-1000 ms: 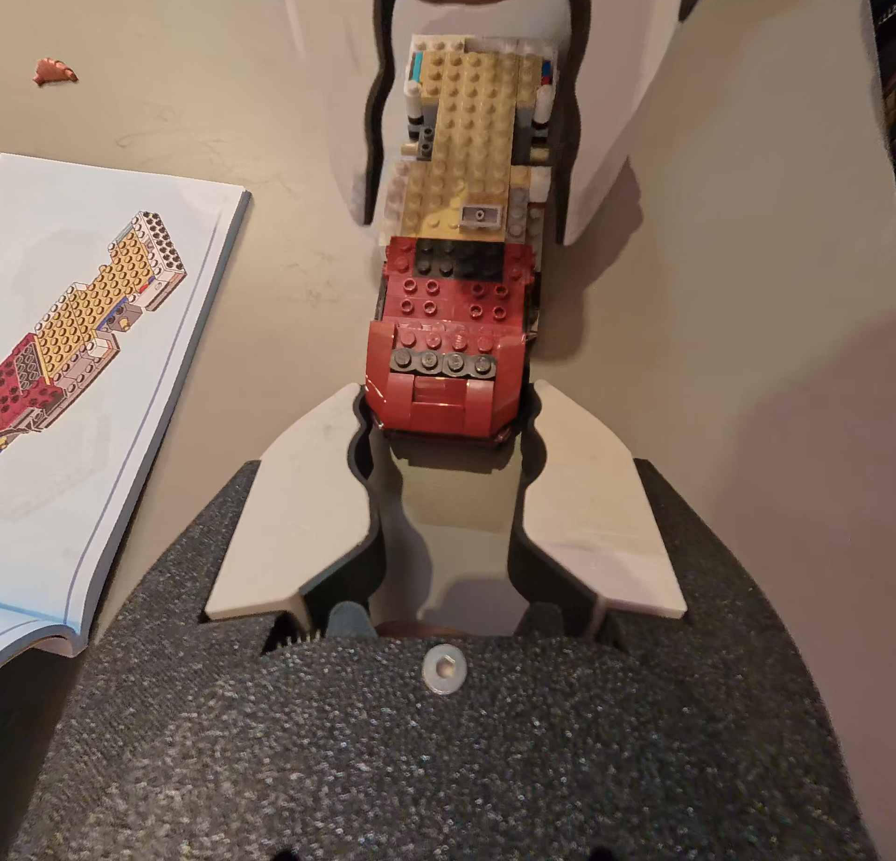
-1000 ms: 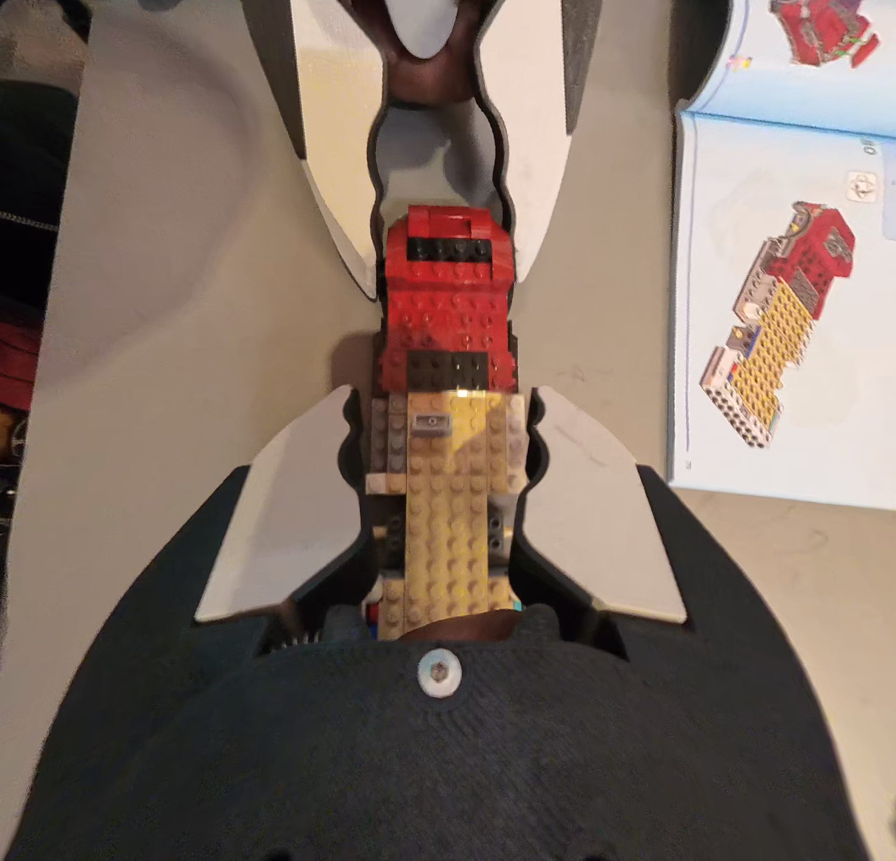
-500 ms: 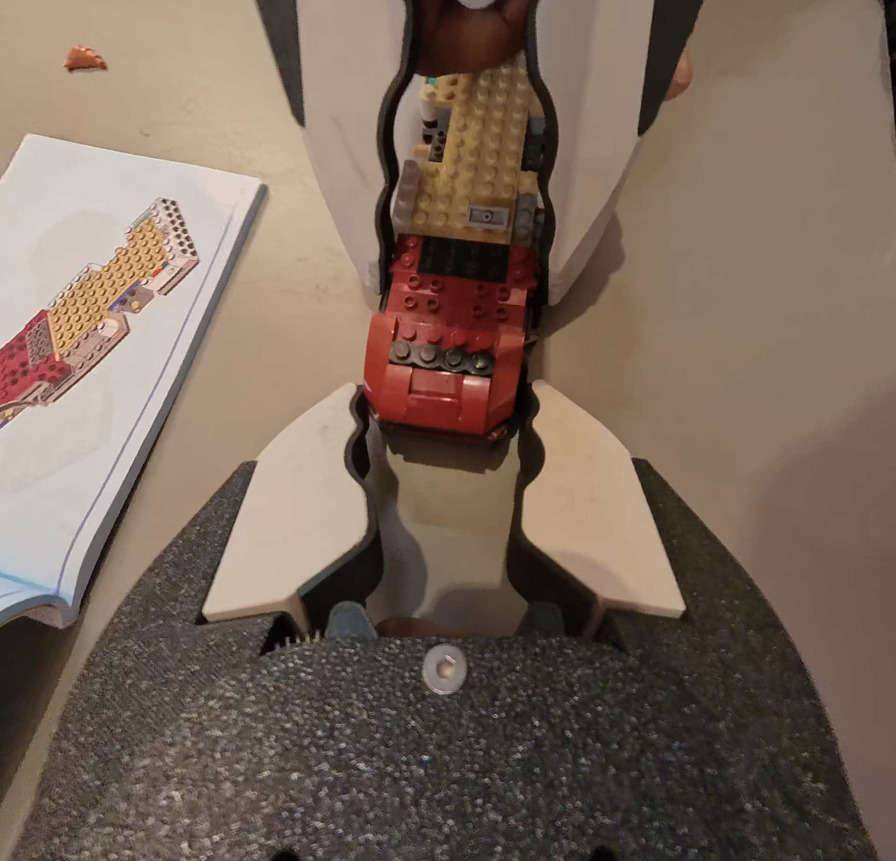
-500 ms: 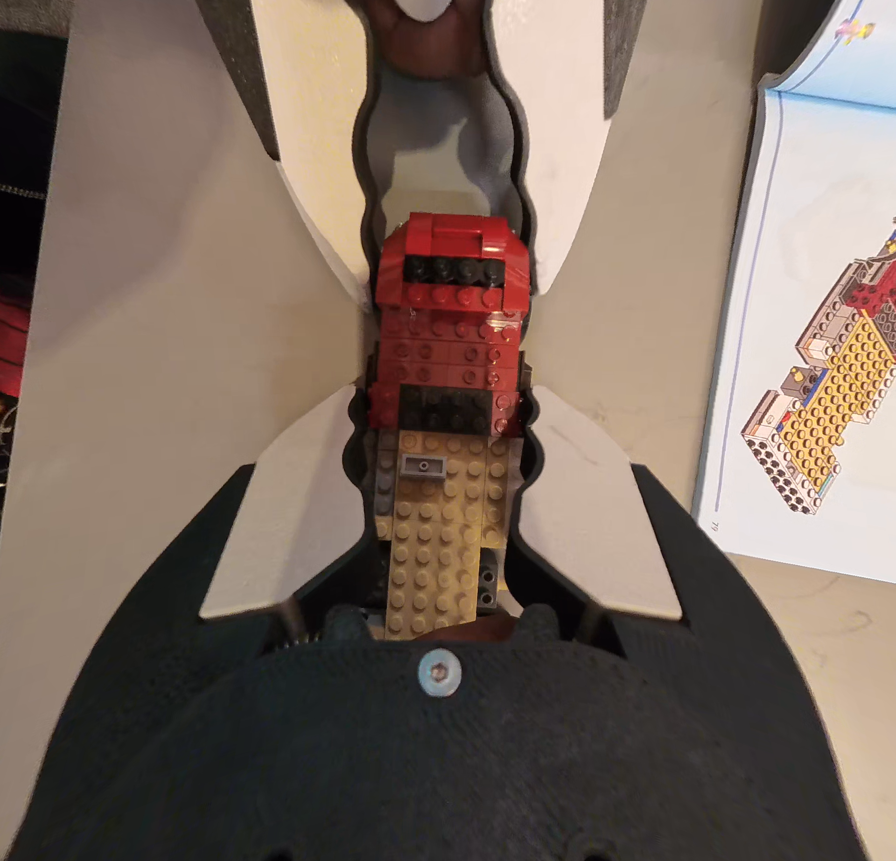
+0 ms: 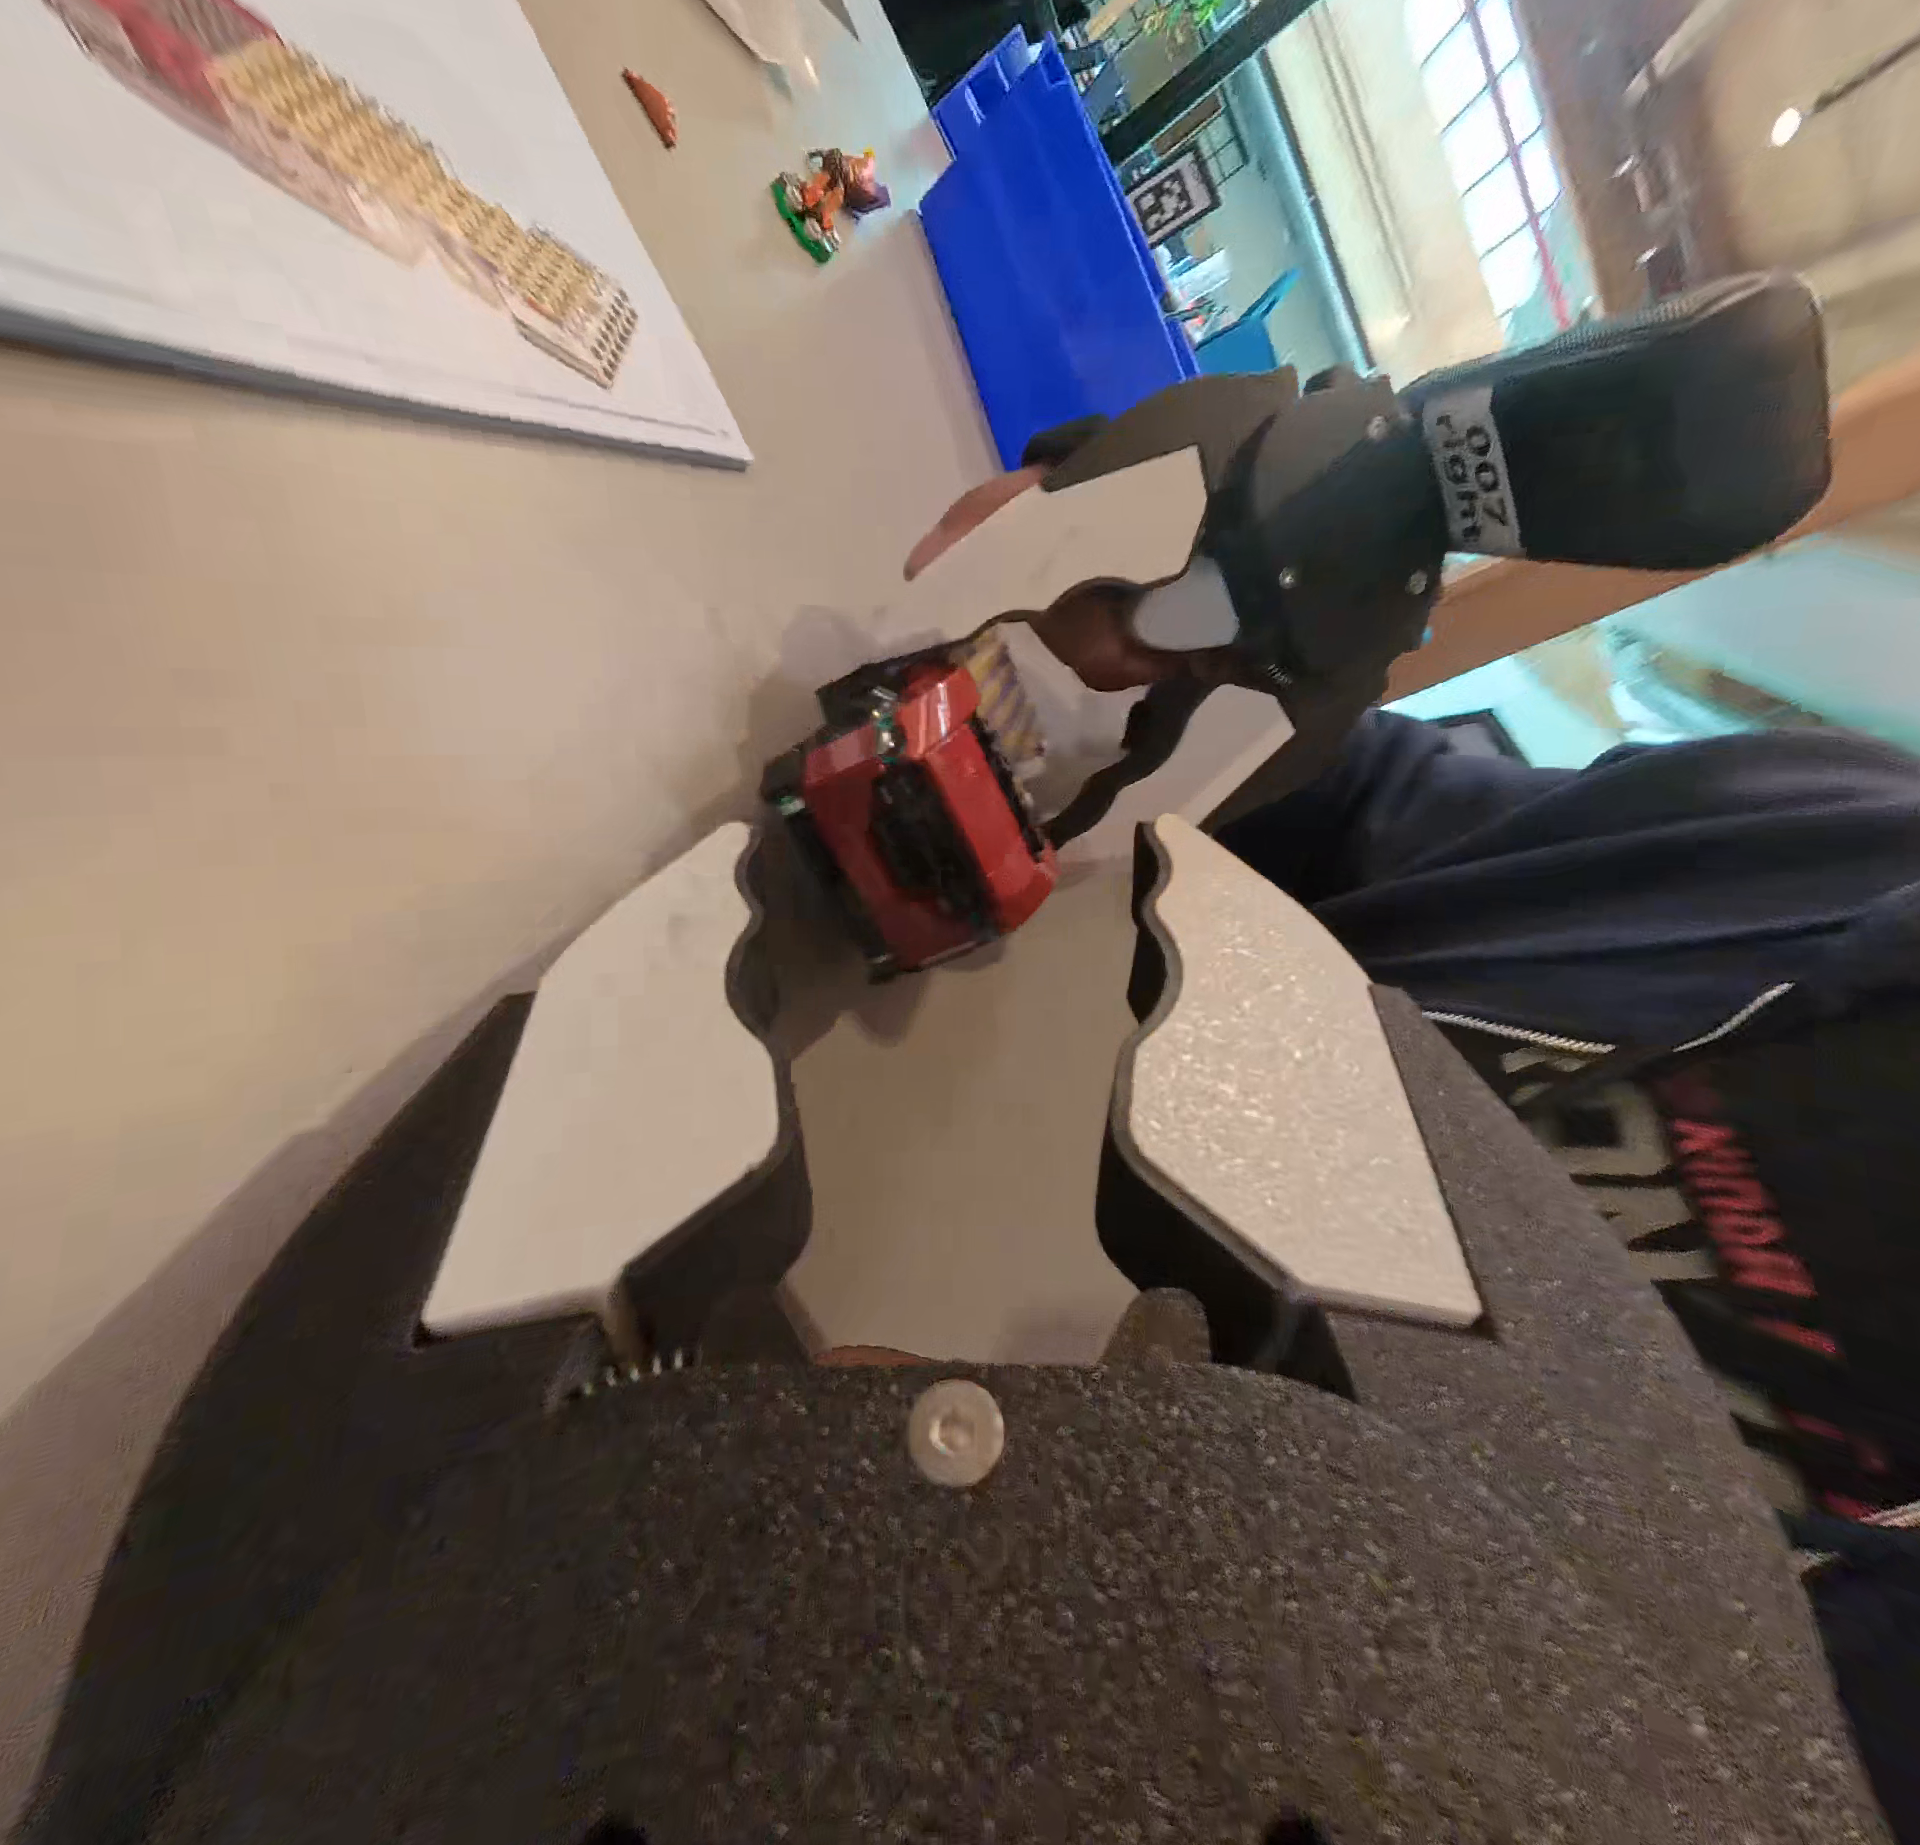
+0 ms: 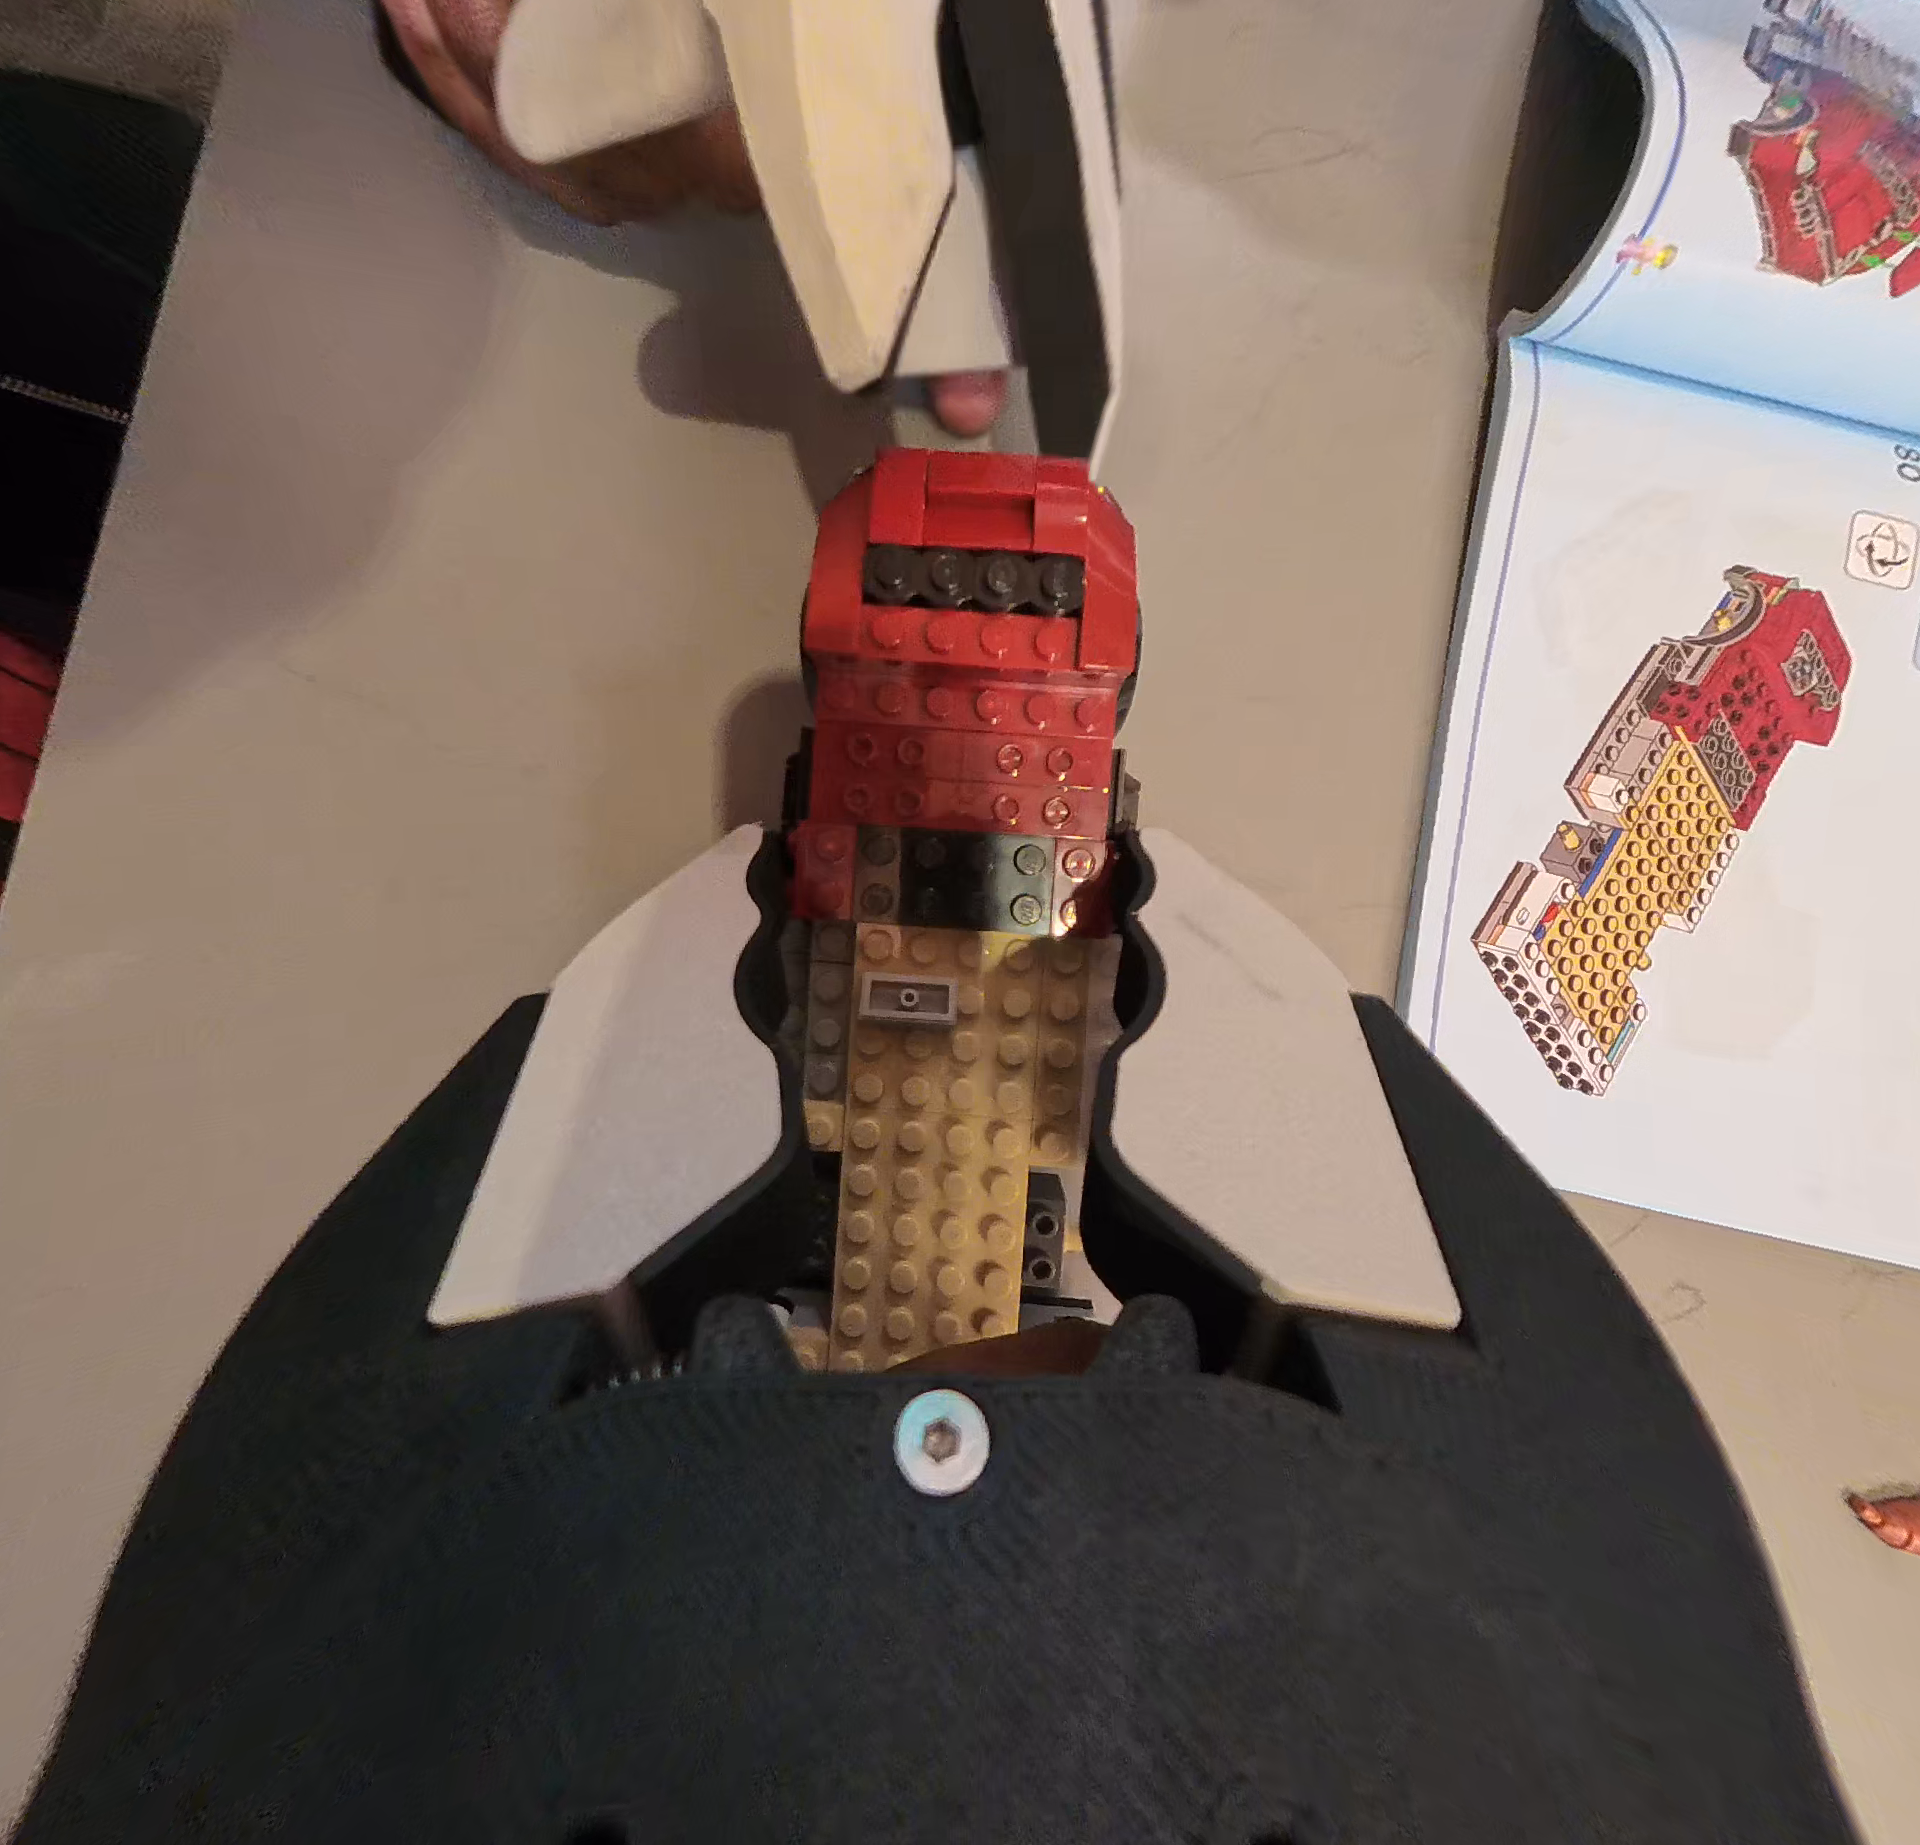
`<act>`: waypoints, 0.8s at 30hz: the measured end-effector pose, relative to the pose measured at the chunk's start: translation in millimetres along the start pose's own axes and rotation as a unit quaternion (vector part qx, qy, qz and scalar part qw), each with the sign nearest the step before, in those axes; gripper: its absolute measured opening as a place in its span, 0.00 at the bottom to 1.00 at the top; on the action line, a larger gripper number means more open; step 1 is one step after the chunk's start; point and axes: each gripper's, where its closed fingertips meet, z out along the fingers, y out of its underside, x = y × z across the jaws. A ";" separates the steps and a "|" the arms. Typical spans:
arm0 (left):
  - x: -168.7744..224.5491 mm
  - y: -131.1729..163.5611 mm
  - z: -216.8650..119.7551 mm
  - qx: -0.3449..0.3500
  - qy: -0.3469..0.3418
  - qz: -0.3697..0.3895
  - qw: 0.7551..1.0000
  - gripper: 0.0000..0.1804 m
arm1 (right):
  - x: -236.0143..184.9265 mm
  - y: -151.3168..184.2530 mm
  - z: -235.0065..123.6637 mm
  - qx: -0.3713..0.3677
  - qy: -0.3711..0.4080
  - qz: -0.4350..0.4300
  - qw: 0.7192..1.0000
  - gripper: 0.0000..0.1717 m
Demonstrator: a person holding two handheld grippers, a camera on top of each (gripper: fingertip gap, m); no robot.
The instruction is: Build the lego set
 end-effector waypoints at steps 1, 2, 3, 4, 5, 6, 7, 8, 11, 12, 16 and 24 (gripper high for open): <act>1.5 3.1 3.4 -0.002 0.002 -0.018 1.000 0.37 | -0.5 -0.3 -0.2 0.000 0.000 -0.002 1.000 0.36; 2.6 5.6 7.0 -0.004 0.002 -0.033 0.999 0.37 | -1.1 -0.7 -0.8 0.001 0.000 -0.005 1.000 0.36; 4.0 7.8 10.9 -0.006 0.004 -0.049 0.999 0.37 | -1.7 -1.3 -1.4 0.002 -0.001 -0.007 1.000 0.36; 5.9 8.6 14.3 -0.006 0.008 -0.066 0.998 0.37 | -2.3 -1.8 -2.2 0.003 -0.002 -0.009 1.000 0.36; 7.4 8.4 17.3 -0.003 0.013 -0.081 0.997 0.37 | -2.9 -2.3 -3.0 0.003 -0.002 -0.011 1.000 0.36; 7.0 8.7 19.9 -0.004 0.013 -0.092 0.996 0.37 | -3.4 -2.8 -3.9 0.004 -0.003 -0.013 1.000 0.36; 6.4 8.5 22.4 -0.004 0.013 -0.099 0.995 0.36 | -4.0 -3.4 -4.8 0.006 -0.004 -0.015 1.000 0.36; 5.6 8.5 24.5 -0.005 0.012 -0.105 0.994 0.34 | -4.5 -4.0 -5.7 0.007 -0.005 -0.016 1.000 0.36; 5.5 7.8 30.3 -0.010 0.016 -0.117 0.993 0.32 | -6.1 -4.4 -7.3 0.009 -0.009 -0.021 1.000 0.36; 5.7 8.5 32.3 -0.014 0.015 -0.118 0.993 0.31 | -6.5 -4.2 -7.4 0.009 -0.010 -0.022 1.000 0.36; 6.1 12.6 39.7 -0.027 0.016 -0.127 0.991 0.29 | -6.5 -1.1 -7.5 0.006 -0.015 -0.025 1.000 0.36; 3.4 4.1 47.9 0.018 0.042 -0.177 0.983 0.28 | -0.1 4.1 -11.8 0.011 -0.022 -0.010 1.000 0.36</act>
